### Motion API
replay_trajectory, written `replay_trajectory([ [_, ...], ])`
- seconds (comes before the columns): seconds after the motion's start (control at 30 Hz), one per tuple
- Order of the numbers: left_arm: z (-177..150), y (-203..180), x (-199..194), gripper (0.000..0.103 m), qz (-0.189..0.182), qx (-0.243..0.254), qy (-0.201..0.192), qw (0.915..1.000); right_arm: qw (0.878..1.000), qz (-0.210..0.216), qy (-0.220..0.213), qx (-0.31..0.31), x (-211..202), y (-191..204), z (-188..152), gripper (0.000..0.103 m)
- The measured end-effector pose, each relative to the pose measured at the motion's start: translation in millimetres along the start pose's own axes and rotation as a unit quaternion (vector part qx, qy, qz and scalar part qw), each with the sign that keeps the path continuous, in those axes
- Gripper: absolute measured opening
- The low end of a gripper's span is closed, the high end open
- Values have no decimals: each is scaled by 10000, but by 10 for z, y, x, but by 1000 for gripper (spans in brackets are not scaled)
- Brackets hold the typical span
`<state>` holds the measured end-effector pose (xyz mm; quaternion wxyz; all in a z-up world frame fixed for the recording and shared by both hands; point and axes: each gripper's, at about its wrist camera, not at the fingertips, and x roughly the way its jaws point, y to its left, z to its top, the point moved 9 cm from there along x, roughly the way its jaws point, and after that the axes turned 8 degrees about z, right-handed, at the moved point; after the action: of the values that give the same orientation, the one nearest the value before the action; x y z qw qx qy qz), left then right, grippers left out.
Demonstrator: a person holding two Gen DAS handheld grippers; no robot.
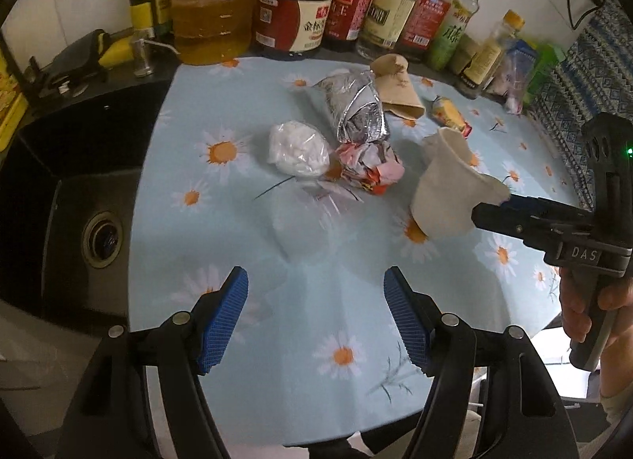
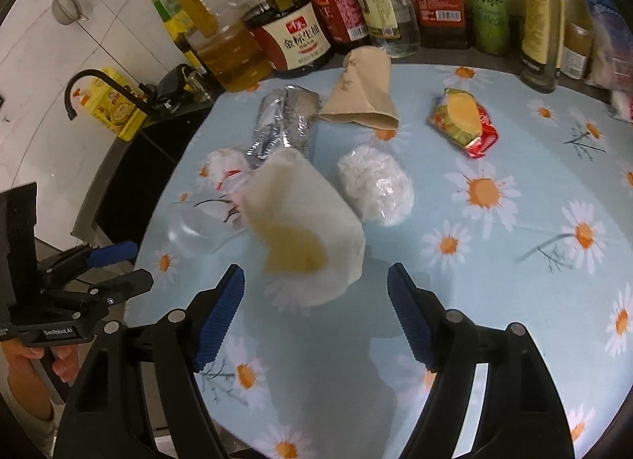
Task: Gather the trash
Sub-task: 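Grasp the beige paper cup with the right tool, then grasp the clear plastic cup with the left tool while the right tool holds the paper cup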
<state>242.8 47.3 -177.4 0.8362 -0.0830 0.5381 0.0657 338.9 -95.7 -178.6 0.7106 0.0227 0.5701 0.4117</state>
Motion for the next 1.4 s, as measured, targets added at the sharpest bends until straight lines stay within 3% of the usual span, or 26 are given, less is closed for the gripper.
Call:
replay_trajectory([
  [0.13, 113, -10, 192, 69, 13, 153, 142, 9998, 9999, 10, 106, -111, 101, -16, 38, 74],
  [0.17, 141, -8, 235, 74, 53, 211, 162, 9996, 9999, 40, 109, -109, 113, -14, 45, 73],
  [0.2, 161, -9, 260, 77, 77, 253, 162, 9995, 9998, 86, 135, -99, 131, -13, 55, 71],
  [0.3, 242, 0, 334, 78, 116, 370, 171, 9991, 9996, 129, 222, -154, 184, 11, 67, 50],
  [0.47, 320, -15, 473, 78, 130, 630, 258, 9976, 9993, 134, 142, -308, 168, 54, 77, 44],
  [0.9, 356, -123, 622, 78, -7, 949, 264, 9951, 9993, 254, -30, -285, -59, 69, 61, 43],
  [1.0, 364, -152, 615, 75, -23, 979, 210, 9950, 9993, 249, -37, -278, -90, 74, 31, 43],
  [1.07, 361, -167, 621, 63, -42, 1000, 224, 9947, 9993, 248, -45, -268, -106, 75, 18, 43],
  [1.4, 357, -218, 504, 62, -47, 1010, 73, 9948, 9992, 224, -104, -327, -202, 148, -13, 43],
])
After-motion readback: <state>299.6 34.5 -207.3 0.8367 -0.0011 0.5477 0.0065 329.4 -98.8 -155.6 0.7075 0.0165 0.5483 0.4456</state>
